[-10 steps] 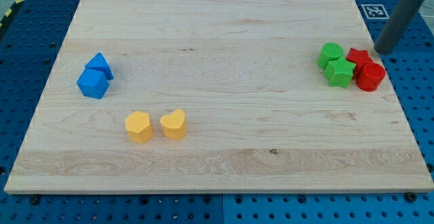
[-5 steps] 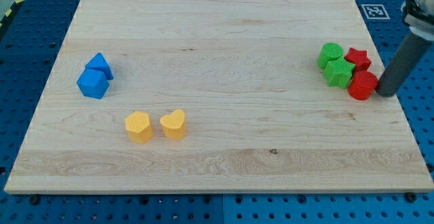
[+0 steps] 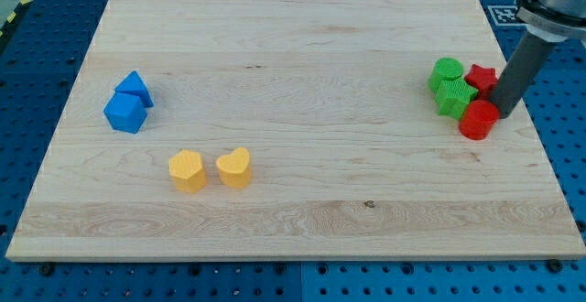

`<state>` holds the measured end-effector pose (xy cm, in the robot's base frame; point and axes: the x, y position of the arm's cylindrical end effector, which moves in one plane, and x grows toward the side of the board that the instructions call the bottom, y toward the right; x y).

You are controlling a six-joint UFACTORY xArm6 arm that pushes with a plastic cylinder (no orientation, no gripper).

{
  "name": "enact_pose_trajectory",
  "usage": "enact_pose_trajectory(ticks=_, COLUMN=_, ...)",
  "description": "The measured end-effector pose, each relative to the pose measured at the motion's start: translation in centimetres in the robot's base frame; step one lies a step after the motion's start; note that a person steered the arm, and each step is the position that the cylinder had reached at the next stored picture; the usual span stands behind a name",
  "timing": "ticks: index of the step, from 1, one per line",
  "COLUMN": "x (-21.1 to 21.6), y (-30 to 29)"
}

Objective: Move the red circle to the right of the yellow heart

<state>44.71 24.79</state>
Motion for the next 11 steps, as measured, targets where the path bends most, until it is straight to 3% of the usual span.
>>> enact_pose_trajectory(ticks=2, x=3.4, y=-3.3)
enact_pose_trajectory(ticks=4, x=4.0, y=-9.2)
enact_pose_trajectory(ticks=8, x=8.1, y=-10.0)
enact_pose_trajectory(ticks=11, x=8.2, y=-16.4)
